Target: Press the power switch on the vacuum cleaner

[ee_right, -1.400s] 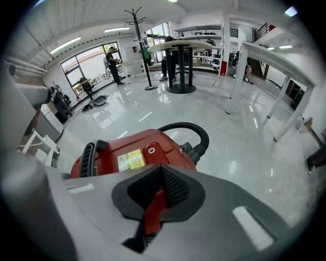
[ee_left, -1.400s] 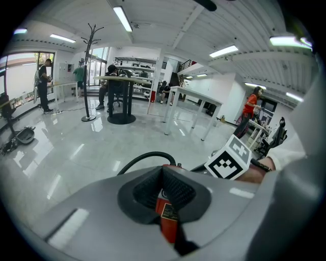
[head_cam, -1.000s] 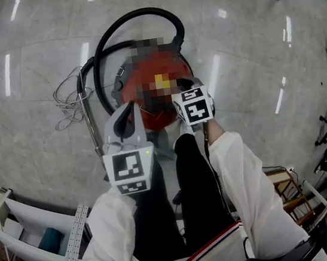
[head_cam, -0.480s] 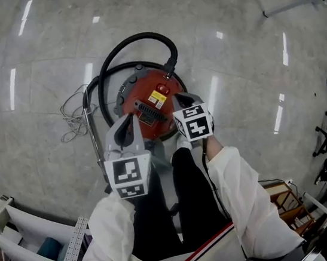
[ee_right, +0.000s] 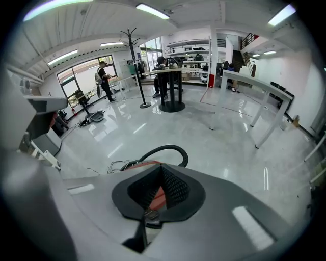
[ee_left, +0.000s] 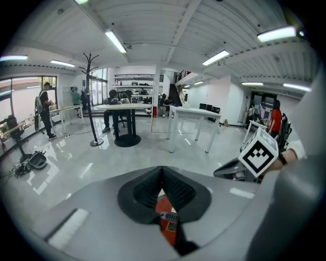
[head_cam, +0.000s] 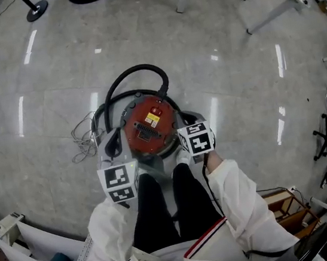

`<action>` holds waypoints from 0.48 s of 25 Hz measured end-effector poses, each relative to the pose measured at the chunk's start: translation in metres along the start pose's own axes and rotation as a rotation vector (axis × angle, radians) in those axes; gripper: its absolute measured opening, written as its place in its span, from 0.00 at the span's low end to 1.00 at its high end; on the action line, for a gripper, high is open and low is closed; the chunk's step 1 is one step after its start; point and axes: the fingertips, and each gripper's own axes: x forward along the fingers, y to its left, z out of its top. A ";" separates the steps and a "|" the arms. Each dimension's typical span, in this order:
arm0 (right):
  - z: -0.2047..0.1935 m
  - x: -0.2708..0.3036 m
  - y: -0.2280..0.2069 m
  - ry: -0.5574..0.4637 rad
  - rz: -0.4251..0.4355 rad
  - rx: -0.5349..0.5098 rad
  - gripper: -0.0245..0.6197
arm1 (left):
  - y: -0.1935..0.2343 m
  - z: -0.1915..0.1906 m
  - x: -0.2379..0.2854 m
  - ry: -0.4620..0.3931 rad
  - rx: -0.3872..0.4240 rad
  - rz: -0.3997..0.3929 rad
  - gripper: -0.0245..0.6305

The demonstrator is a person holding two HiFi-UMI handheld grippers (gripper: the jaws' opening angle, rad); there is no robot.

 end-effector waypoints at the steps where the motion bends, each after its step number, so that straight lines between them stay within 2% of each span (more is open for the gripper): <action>1: 0.004 -0.009 -0.001 -0.007 0.000 0.010 0.04 | 0.002 0.005 -0.005 -0.002 0.004 0.005 0.04; 12: 0.060 -0.097 -0.007 -0.115 -0.004 0.031 0.04 | -0.008 0.058 -0.045 -0.055 0.014 0.023 0.04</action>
